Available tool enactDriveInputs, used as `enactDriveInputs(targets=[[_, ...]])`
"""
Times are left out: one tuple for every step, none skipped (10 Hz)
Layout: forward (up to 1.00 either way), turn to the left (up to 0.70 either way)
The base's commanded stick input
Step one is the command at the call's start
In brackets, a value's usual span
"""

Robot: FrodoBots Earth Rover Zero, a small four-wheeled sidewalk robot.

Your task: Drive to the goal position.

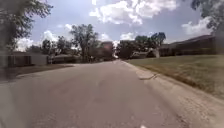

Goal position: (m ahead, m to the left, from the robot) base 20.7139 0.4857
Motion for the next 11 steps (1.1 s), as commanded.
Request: enactDriveInputs(targets=[[0.70, -0.20], [0.70, -0.35], [0.70, -0.35], [0.70, -0.35], [0.70, -0.15], [0.70, 0.00], [0.70, 0.00], [0.70, 0.00], [0.70, 0.00], [0.70, 0.00], [0.70, 0.00]])
